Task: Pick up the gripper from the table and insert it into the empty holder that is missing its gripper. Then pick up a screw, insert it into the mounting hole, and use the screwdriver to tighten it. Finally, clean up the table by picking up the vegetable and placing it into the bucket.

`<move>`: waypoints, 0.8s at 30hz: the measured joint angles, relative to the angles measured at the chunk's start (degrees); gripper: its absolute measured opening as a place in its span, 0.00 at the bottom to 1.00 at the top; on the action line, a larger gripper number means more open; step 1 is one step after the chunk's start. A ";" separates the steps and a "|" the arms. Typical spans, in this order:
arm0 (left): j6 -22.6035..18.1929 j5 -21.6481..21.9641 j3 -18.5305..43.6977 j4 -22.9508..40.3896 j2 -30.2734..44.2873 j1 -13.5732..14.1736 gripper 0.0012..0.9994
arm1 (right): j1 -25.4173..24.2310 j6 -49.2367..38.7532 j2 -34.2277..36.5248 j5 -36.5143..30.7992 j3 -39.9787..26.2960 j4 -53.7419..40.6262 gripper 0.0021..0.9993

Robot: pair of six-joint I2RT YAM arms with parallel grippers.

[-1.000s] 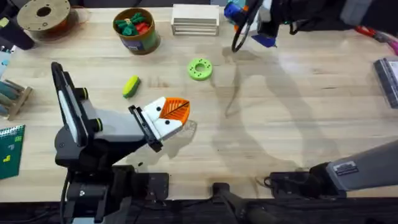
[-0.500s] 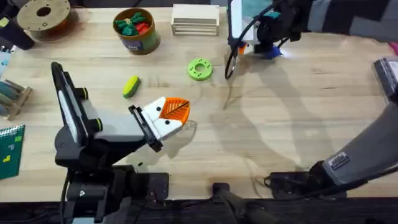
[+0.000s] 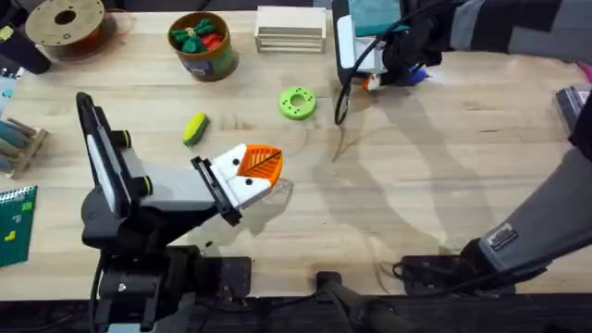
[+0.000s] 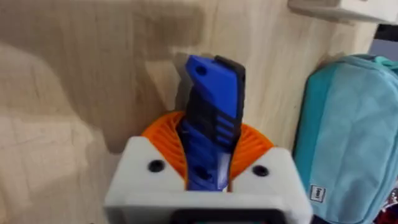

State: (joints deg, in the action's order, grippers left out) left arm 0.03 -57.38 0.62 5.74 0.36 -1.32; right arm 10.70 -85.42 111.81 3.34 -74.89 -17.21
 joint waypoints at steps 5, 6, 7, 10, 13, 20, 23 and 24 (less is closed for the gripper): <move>0.00 0.01 0.00 0.00 0.00 0.00 0.00 | 0.00 -0.14 0.00 -0.34 -0.18 -1.45 0.37; 0.00 0.01 0.00 -0.01 0.00 0.00 0.00 | 0.00 -0.14 0.00 -0.31 -0.26 -1.50 0.39; 0.00 0.00 0.00 0.00 0.01 0.00 0.00 | 0.00 -0.14 0.00 -0.34 -0.28 -1.51 0.42; 0.00 0.00 0.00 -0.02 0.02 0.00 0.00 | 0.00 -0.51 -0.03 -0.53 -1.30 -1.11 0.81; 0.00 0.01 0.00 0.00 0.00 0.00 0.00 | 0.00 -0.51 -0.04 -0.65 -1.31 -1.34 0.81; 0.00 0.01 0.00 -0.02 0.00 0.00 0.04 | 1.98 2.30 -4.52 -5.89 -1.31 -4.44 0.81; -0.02 0.01 0.00 -0.02 0.02 0.00 0.12 | 3.52 6.42 -8.41 -9.28 -1.31 -4.44 0.81; -0.04 0.01 0.00 -0.02 0.00 0.00 0.16 | 4.01 7.93 -9.62 -10.30 -1.31 -4.42 0.81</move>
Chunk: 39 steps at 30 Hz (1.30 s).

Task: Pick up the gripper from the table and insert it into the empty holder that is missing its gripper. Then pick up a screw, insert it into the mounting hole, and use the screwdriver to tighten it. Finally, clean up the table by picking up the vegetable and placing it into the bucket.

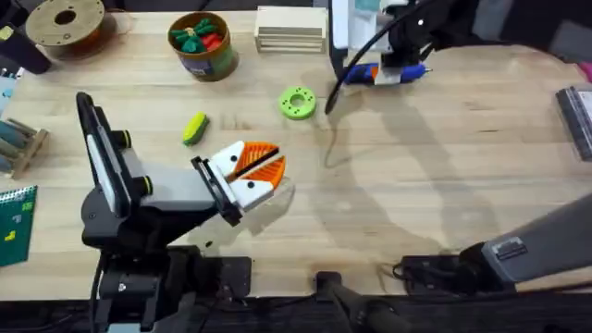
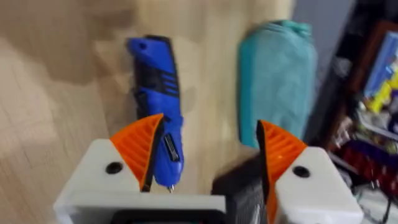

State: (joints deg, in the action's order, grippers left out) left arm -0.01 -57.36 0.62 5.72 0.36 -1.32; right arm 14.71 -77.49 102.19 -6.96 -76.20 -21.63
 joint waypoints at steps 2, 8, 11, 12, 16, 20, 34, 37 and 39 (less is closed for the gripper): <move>0.02 0.01 0.00 0.00 0.01 0.00 0.27 | 1.10 3.08 -2.38 -1.75 0.00 -0.02 0.82; 0.02 0.11 0.00 -0.02 0.00 0.00 0.79 | 5.31 17.20 -11.19 -4.20 0.00 -1.26 0.86; 0.10 0.13 0.00 0.00 0.00 0.00 0.93 | 6.64 23.38 -15.26 -4.18 0.00 -1.62 0.91; 0.03 0.14 0.00 -0.02 0.00 0.00 0.94 | 6.88 25.40 -16.45 -4.18 0.00 -1.71 0.92; 0.02 0.13 0.00 -0.02 0.00 0.00 0.95 | 6.98 37.67 -23.18 -4.18 0.00 -6.42 0.96; 0.02 0.15 0.00 -0.05 0.00 0.00 0.95 | 6.98 44.72 -26.25 -4.18 0.00 -10.85 0.99; 5.30 7.40 2.82 4.14 0.00 0.00 0.95 | 6.98 54.16 -39.07 -4.20 0.00 -14.88 0.99; 5.71 11.76 6.72 9.33 0.00 0.00 0.95 | 6.98 54.38 -39.34 -4.20 0.00 -14.88 0.99; 5.94 14.78 10.19 13.27 0.00 0.00 0.95 | 6.98 54.50 -39.34 -4.20 0.00 -14.91 0.99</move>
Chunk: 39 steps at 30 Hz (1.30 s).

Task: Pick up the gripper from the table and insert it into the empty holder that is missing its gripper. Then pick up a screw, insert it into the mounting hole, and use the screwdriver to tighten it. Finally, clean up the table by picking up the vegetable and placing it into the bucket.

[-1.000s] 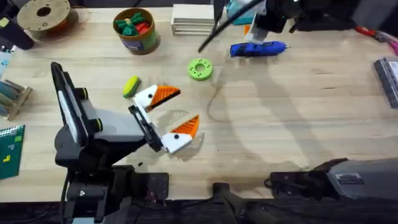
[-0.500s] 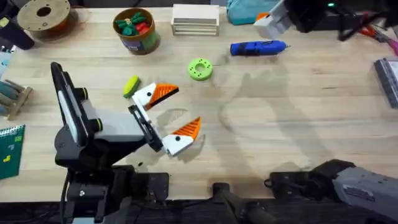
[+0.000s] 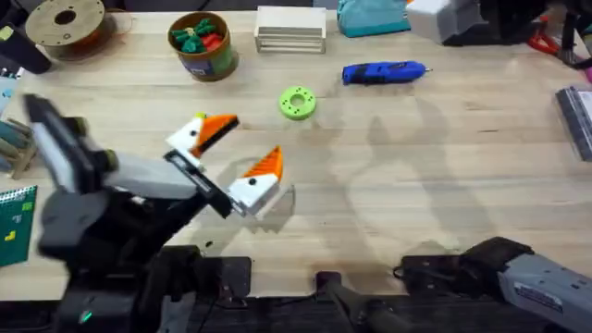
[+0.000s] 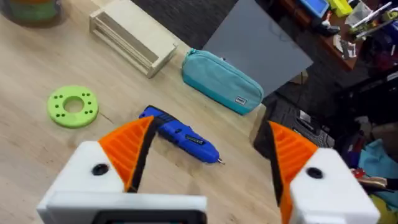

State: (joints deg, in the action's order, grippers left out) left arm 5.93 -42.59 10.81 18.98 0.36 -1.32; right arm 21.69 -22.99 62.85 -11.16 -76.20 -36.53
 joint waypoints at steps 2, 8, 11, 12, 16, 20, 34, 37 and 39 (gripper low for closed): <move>0.15 2.88 3.88 4.14 0.01 0.00 0.95 | 0.00 0.09 0.00 0.01 0.00 0.00 0.99; 0.37 11.80 16.74 16.19 1.48 0.00 0.95 | 0.00 0.14 0.00 0.00 0.00 0.26 0.99; 0.12 15.19 22.71 21.43 5.21 0.00 0.95 | 0.00 0.27 0.00 0.00 0.00 0.41 0.99; -0.04 15.81 24.27 22.62 6.75 0.00 0.95 | 0.00 0.27 0.00 0.00 0.00 0.44 0.99; -1.64 17.54 30.44 28.89 14.74 0.00 0.95 | 0.00 0.27 0.00 0.02 0.00 0.44 0.99; -5.25 18.47 36.06 36.59 24.24 0.00 0.95 | 0.00 0.27 0.00 0.02 0.00 0.44 0.99; -16.29 32.09 48.92 47.22 54.00 0.00 0.95 | 0.00 0.27 0.00 0.02 0.00 0.44 0.99; -17.21 33.73 48.92 47.19 58.24 0.00 0.95 | 0.00 0.27 0.00 0.01 0.00 0.19 0.99; -18.46 35.36 48.92 47.19 61.16 0.00 0.97 | 0.00 0.27 0.00 0.00 0.00 0.11 0.99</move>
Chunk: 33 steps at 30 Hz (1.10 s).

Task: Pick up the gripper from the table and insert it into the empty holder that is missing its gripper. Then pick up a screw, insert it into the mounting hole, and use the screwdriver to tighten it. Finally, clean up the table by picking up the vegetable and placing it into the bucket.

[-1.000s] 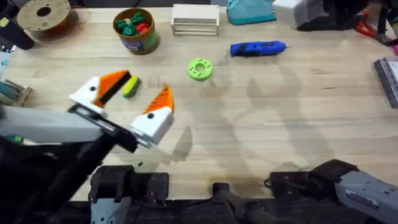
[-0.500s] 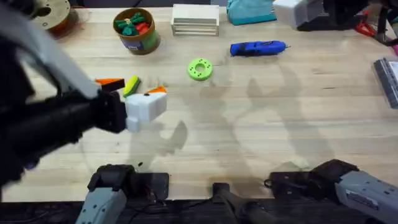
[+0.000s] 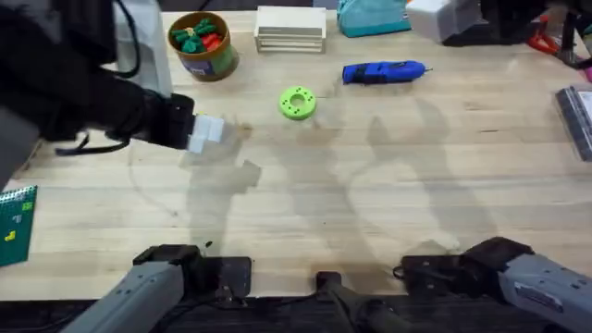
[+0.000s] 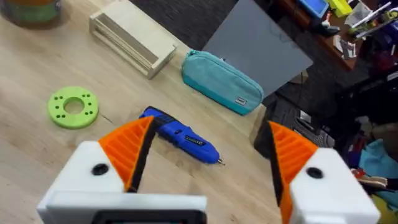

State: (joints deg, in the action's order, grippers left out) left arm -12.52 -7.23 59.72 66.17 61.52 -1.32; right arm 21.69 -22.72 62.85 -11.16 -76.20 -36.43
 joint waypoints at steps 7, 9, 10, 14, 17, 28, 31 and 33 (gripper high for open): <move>-2.86 6.63 0.00 -4.37 11.20 0.00 0.99 | 0.00 0.00 0.00 0.02 0.00 -0.02 0.99; -3.97 7.30 0.00 -6.59 14.72 0.00 0.99 | 0.00 0.00 0.00 0.00 0.00 -0.02 0.99; -4.46 7.51 0.00 -7.39 16.31 0.00 0.99 | 0.00 0.00 0.00 0.02 0.00 -0.02 0.99; -6.57 7.43 0.00 -9.83 21.65 0.00 0.99 | 0.00 0.02 0.00 0.02 0.00 0.00 0.99; -7.48 7.43 0.00 -12.02 25.14 -0.13 0.99 | 0.00 0.00 0.00 0.00 0.00 -0.02 0.99; -8.60 7.43 0.02 -16.27 30.97 -6.63 0.99 | 0.00 0.00 0.00 0.02 0.00 -0.56 0.99; -9.80 7.44 0.02 -17.56 31.96 -7.74 0.99 | 0.00 0.00 0.00 0.02 0.00 -0.94 0.99; -10.51 7.40 0.02 -18.90 32.30 -7.82 0.99 | 0.00 0.02 -0.02 0.00 0.00 -1.05 0.99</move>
State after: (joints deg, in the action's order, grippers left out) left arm -23.03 0.17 59.75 47.27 93.82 -9.15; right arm 21.69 -22.70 62.83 -11.16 -76.20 -37.47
